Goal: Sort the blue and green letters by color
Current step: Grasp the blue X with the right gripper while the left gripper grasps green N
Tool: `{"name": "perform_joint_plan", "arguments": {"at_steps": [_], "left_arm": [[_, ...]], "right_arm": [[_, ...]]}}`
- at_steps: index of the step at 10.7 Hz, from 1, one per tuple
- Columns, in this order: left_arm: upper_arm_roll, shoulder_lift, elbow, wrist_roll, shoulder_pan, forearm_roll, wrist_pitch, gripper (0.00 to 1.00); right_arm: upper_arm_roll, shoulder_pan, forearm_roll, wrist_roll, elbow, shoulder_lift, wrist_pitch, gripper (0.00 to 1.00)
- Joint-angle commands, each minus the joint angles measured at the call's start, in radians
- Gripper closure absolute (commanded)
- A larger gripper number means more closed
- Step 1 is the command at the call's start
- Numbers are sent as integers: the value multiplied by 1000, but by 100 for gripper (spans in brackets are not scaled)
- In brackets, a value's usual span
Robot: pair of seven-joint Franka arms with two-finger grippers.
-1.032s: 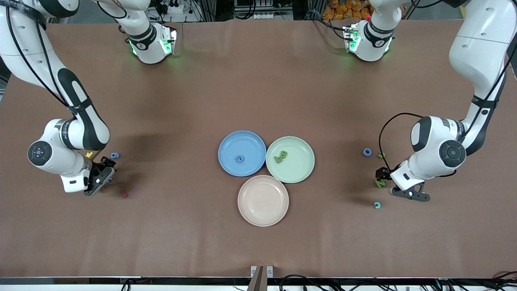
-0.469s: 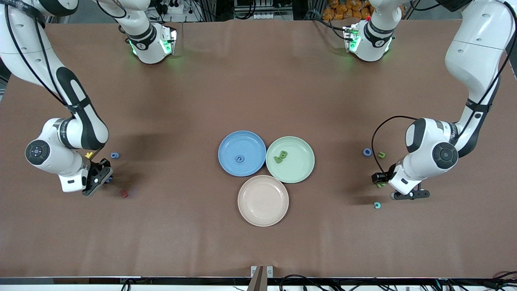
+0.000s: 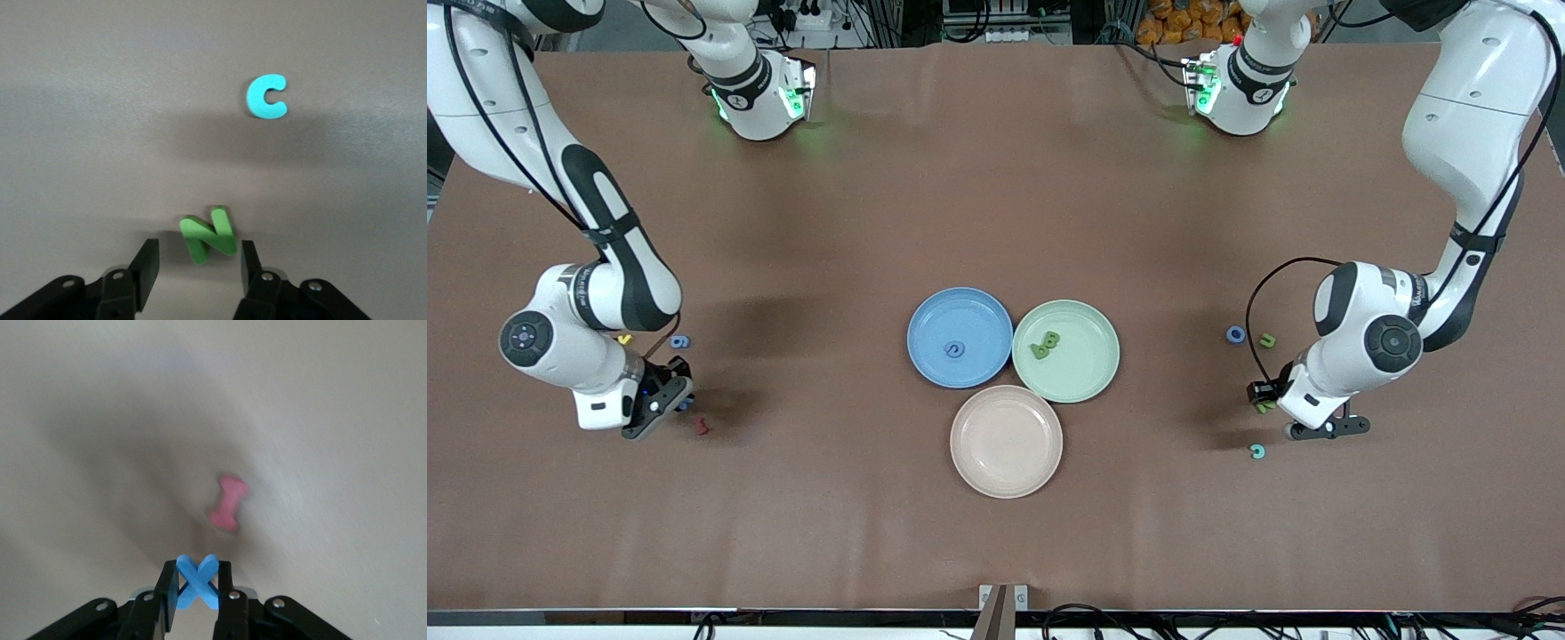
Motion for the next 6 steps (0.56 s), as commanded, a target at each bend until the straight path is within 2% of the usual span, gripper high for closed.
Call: {"name": "perform_joint_plan", "arguments": {"at_steps": [1,6], "left_arm": [[5,14,12,-92,-30,73,6,43],[5,29,32,-91,-32,97,7,46]], "right_arm": [[53,45,20,167,67,-18,-167,100],[277,57,18,636,78,-21,-242,100]]}}
